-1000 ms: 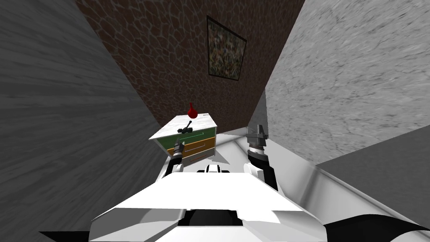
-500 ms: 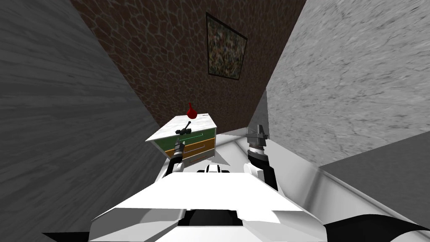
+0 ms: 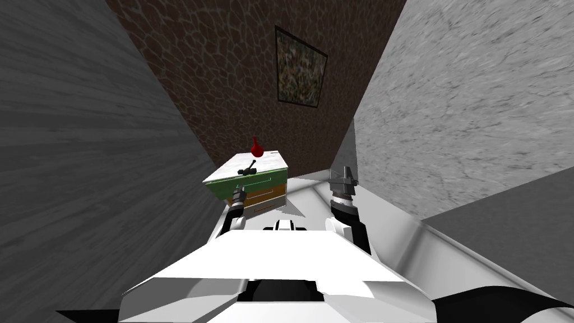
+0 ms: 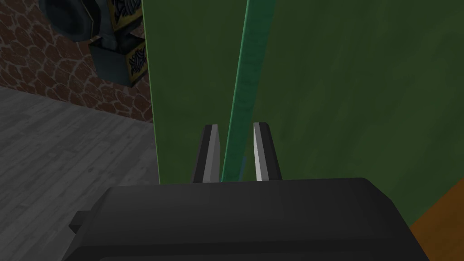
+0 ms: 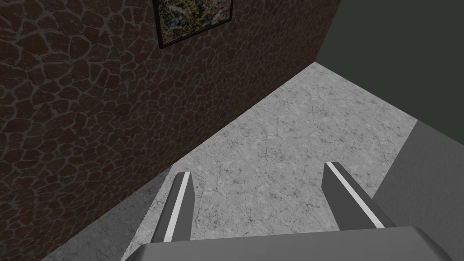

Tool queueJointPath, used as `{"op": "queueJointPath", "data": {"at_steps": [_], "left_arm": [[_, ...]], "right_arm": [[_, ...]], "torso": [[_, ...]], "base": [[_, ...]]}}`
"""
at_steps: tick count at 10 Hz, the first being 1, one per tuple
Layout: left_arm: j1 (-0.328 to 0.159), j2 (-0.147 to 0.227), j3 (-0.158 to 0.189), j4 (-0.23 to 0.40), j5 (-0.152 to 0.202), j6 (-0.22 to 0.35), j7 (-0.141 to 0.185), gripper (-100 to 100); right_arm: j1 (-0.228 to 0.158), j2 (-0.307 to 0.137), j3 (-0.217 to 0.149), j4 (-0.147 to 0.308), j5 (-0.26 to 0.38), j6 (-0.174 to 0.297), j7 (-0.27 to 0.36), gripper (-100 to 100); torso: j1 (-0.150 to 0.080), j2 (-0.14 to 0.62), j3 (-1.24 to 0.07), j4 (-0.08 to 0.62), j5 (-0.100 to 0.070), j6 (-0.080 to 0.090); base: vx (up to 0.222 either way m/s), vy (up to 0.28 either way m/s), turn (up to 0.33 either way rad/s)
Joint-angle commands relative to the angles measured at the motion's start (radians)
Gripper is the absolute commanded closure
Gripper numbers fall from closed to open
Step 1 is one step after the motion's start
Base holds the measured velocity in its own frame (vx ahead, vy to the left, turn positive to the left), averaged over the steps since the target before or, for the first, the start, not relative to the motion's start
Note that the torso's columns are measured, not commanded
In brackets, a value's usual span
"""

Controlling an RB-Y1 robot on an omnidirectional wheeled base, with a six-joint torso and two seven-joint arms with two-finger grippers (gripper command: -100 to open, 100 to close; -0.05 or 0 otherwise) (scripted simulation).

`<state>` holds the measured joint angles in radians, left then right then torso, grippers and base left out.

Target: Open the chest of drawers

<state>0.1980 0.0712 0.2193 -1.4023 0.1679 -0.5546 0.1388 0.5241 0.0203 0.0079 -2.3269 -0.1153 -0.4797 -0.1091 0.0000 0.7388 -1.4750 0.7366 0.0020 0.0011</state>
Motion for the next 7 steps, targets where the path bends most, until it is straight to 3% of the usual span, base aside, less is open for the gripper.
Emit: {"op": "queueJointPath", "data": {"at_steps": [1, 7], "left_arm": [[0.004, 0.001, -0.001, -0.007, 0.0, 0.009, 0.001, 100], [0.024, 0.003, -0.011, -0.031, -0.002, 0.02, 0.005, 100]], "right_arm": [[0.0, 0.0, 0.0, 0.0, 0.0, 0.0, 0.0, 0], [0.0, 0.0, 0.0, 0.0, 0.0, 0.0, 0.0, 0]], "torso": [[0.0, -0.001, -0.001, 0.0, 0.0, 0.0], [-0.001, -0.001, -0.001, 0.0, 0.0, 0.001]], "base": [[-0.093, -0.043, 0.01], [-0.147, -0.057, 0.015]]}}
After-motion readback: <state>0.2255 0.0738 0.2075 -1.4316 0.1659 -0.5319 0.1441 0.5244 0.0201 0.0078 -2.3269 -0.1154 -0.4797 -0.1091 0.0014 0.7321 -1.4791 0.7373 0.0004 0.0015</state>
